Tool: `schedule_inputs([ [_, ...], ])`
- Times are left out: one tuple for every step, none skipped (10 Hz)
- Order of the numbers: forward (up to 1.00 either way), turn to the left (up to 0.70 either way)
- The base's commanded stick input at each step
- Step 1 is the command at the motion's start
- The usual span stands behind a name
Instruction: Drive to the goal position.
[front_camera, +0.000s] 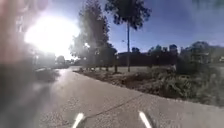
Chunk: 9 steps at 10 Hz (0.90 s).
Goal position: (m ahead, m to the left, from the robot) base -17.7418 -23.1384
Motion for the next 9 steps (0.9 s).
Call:
schedule_inputs([
  [0.0,-1.0],
  [0.0,-1.0],
  [0.0,-1.0],
  [0.0,-1.0],
  [0.0,-1.0],
  [0.0,-1.0],
  [0.0,-1.0],
  [0.0,-1.0],
  [0.0,-1.0],
])
